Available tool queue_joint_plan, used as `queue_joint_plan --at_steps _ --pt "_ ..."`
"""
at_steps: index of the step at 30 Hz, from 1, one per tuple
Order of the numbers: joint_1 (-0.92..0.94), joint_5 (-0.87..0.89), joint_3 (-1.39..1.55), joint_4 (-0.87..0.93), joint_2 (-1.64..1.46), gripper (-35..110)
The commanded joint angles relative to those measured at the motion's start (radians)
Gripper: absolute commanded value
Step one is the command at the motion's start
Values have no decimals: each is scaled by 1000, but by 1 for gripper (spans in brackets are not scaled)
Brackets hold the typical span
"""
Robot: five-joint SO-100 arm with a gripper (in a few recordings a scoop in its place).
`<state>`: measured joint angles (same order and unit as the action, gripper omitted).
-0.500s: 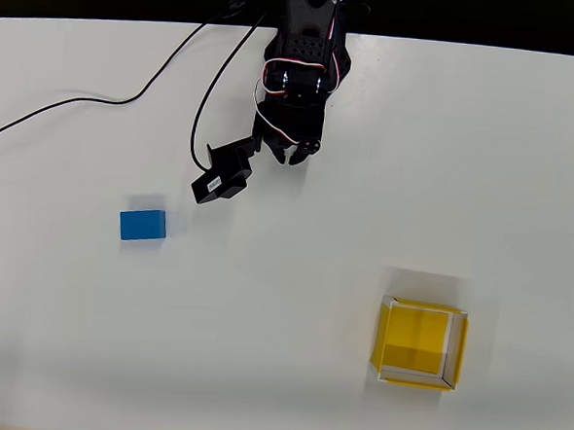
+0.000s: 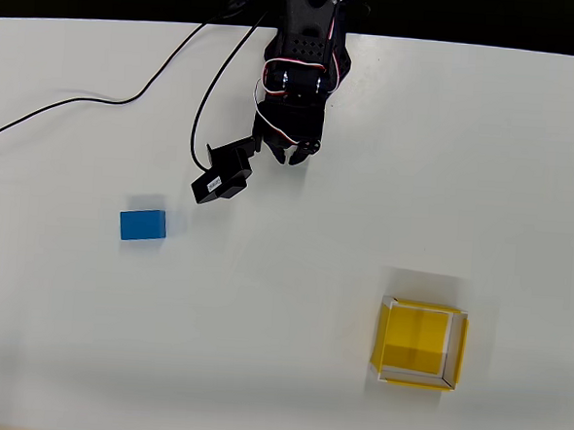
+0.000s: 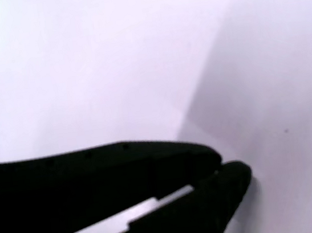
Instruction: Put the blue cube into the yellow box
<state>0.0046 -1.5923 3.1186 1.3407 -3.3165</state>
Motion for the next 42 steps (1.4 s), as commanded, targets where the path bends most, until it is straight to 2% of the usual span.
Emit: queue_joint_plan --at_steps 1,22,28,32,38,42 --pt "9 2 26 17 -26 1" --pt "5 5 26 17 -28 1" --pt "20 -12 26 17 -28 5" --pt "14 -20 26 11 -17 0" --pt "160 29 -72 -396 230 6" --pt "236 91 -270 -518 414 18"
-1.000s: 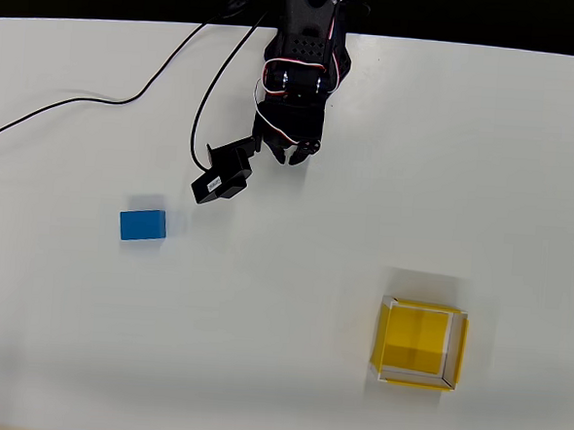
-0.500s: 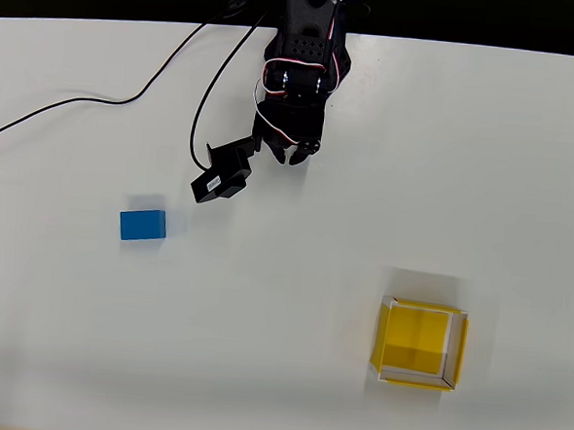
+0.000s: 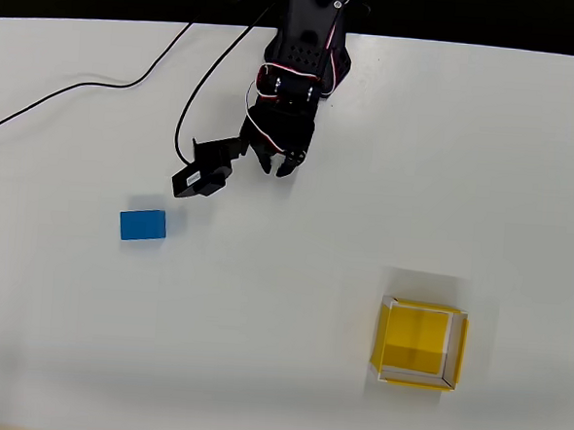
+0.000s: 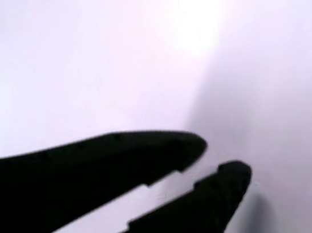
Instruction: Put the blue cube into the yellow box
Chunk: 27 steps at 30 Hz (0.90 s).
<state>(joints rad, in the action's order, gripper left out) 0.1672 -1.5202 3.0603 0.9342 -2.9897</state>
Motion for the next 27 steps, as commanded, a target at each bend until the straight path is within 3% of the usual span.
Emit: queue_joint_plan --at_steps 1,8,14,19,27 --pt "94 35 -275 -117 132 21" --pt "255 219 -637 -209 456 41" --pt "393 344 -861 -236 721 48" --pt "486 434 -1046 -204 939 50" --pt "549 575 -1379 -6 1250 51"
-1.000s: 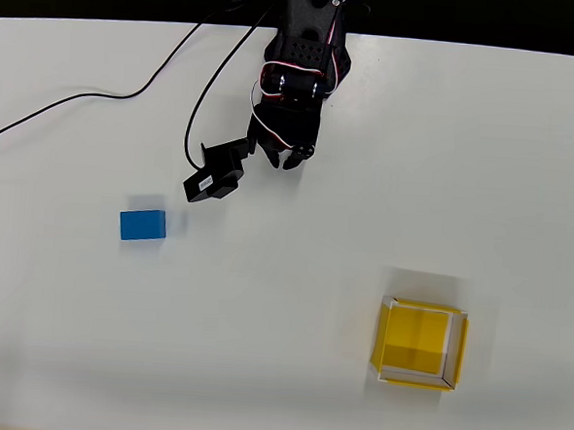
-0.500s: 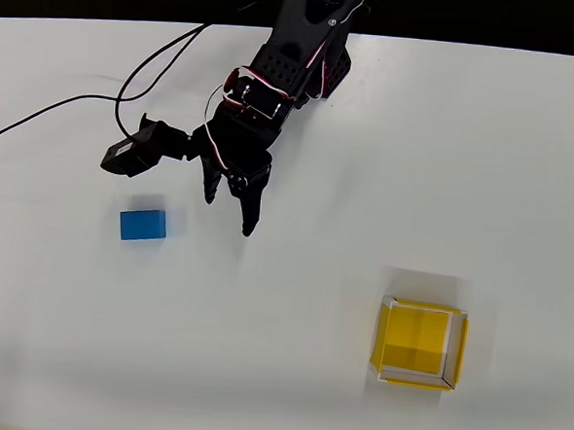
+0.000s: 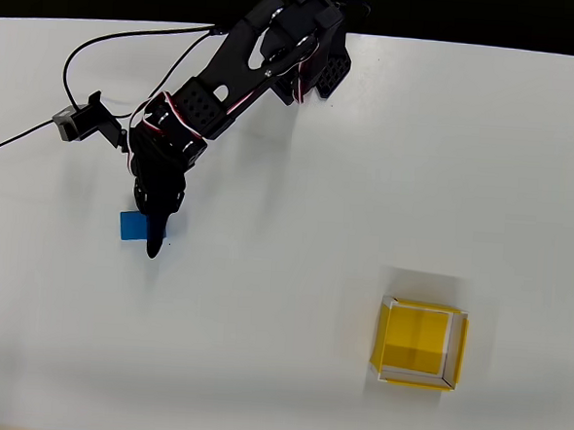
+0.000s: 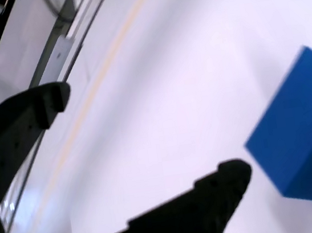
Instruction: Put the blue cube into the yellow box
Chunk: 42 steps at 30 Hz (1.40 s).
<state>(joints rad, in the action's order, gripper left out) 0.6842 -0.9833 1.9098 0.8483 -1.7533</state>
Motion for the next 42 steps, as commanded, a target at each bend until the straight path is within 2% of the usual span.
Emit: queue_joint_plan --at_steps 1,10,19,42 --pt "32 49 -265 112 44 51" --pt "28 164 -557 339 278 51" --pt "23 184 -667 437 449 51" --pt "15 78 -851 491 699 46"
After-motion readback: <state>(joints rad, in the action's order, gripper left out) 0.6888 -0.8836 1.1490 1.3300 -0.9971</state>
